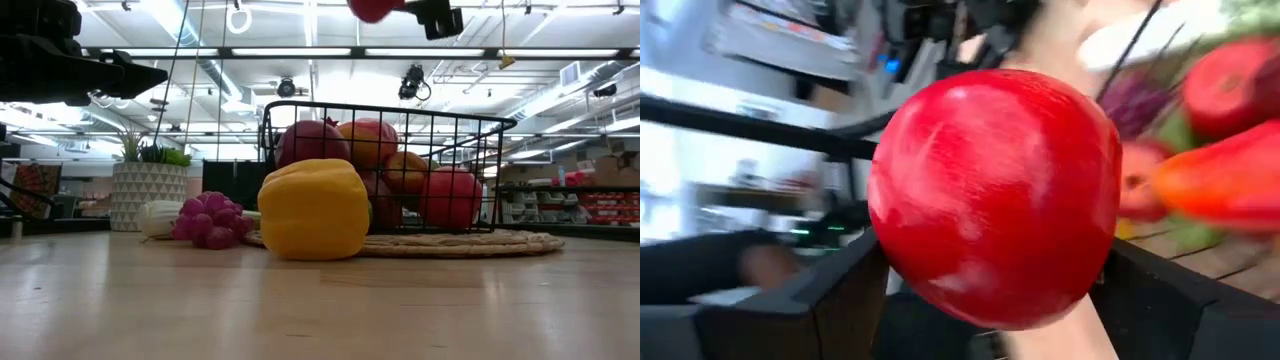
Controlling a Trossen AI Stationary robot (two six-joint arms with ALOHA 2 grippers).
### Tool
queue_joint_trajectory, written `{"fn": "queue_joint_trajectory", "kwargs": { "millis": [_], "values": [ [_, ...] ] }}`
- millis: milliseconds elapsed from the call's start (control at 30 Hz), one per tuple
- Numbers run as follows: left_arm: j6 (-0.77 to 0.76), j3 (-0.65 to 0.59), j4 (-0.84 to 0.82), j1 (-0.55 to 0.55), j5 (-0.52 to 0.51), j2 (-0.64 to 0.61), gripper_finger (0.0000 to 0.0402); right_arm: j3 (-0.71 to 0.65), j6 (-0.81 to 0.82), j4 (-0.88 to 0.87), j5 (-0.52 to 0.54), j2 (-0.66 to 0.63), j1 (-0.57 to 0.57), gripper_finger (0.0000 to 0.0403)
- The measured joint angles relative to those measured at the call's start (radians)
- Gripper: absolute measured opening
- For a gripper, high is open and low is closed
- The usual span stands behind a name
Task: Build produce basket
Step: Put the red apple into the black wire basket
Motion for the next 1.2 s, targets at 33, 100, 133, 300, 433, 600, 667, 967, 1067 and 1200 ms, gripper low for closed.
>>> {"fn": "queue_joint_trajectory", "kwargs": {
  "millis": [33, 100, 133, 300, 433, 600, 667, 967, 1067, 1200],
  "values": [
    [0.0, 0.0, 0.0, 0.0, 0.0, 0.0, 0.04, 0.0, 0.045, 0.017, -0.033, 0.0, -0.008, 0.0314],
    [0.0, 0.0, 0.0, 0.0, 0.0, 0.0, 0.04, 0.0, 0.142, 0.058, -0.101, 0.0, -0.023, 0.0314],
    [0.0, 0.0, 0.0, 0.0, 0.0, 0.0, 0.04, 0.0, 0.199, 0.085, -0.133, 0.0, -0.03, 0.0314],
    [0.0, 0.0, 0.0, 0.0, 0.0, 0.0, 0.04, 0.0, 0.498, 0.291, -0.259, 0.0, -0.057, 0.0316],
    [0.0, 0.0, 0.0, 0.0, 0.0, 0.0, 0.04, 0.0, 0.667, 0.462, -0.273, 0.0, -0.075, 0.0318],
    [0.0, 0.0, 0.0, 0.0, 0.0, 0.0, 0.04, 0.0, 0.723, 0.573, -0.273, 0.0, -0.09, 0.0318],
    [0.0, 0.0, 0.0, 0.0, 0.0, 0.0, 0.04, 0.0, 0.718, 0.585, -0.279, 0.0, -0.09, 0.0318],
    [0.0, 0.0, 0.0, 0.0, 0.0, 0.0, 0.04, 0.0, 0.331, 0.367, -0.231, 0.002, -0.092, 0.0318],
    [0.0, 0.0, 0.0, 0.0, 0.0, 0.0, 0.04, 0.0, 0.215, 0.301, -0.221, 0.002, -0.099, 0.0318],
    [0.0, 0.0, 0.0, 0.0, 0.0, 0.0, 0.04, 0.0, 0.153, 0.272, -0.218, 0.002, -0.109, 0.0318]
  ]
}}
